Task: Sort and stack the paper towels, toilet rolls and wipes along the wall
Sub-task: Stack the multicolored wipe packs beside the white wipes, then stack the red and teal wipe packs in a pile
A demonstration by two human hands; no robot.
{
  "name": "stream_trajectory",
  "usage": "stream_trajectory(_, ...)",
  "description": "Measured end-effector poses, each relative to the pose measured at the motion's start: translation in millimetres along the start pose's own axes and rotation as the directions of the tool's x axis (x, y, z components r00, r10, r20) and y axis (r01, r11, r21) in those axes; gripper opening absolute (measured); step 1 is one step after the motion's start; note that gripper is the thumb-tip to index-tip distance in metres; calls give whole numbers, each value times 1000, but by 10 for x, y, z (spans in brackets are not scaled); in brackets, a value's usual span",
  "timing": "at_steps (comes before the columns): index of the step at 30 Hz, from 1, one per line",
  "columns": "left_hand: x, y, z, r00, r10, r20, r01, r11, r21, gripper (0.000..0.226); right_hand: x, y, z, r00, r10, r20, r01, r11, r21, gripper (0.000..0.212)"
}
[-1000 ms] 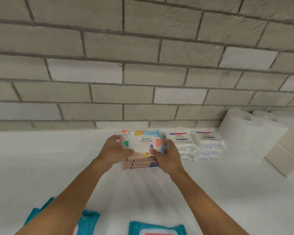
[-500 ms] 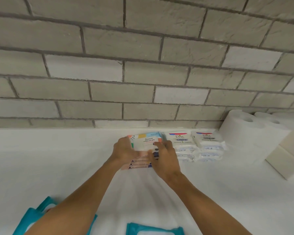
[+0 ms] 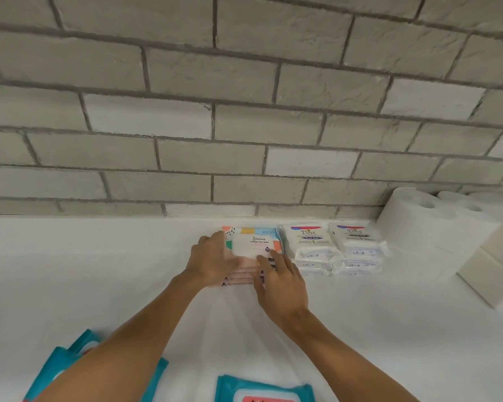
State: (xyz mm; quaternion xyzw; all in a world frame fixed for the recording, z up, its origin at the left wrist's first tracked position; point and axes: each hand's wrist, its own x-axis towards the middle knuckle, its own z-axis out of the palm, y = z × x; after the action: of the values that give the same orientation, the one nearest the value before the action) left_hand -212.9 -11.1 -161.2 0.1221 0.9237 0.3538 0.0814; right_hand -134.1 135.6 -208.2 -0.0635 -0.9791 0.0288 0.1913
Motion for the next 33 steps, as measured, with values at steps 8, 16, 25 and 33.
stream_trajectory(8, -352, -92, -128, 998, -36, -45, 34, 999, -42, 65, -162, -42, -273, 999, -3, 46, -12, 943, 332, 37)
stream_trajectory(16, -1122, -178, -246, 988, 151, 41, -145, 983, -110, 46, -771, -123, -744, 959, 115, 258, -231, 847, 479, 43)
stream_trajectory(25, -1805, -479, -348, 963, 213, 164, -183, 967, -178, 31, -1586, -92, -844, 805, 26, 593, -207, 949, 240, 81)
stream_trajectory(33, -2181, -705, -455, 948, 217, 234, -162, 959, -232, 30, -1749, -165, -919, 759, 162, 630, -384, 894, 233, 82)
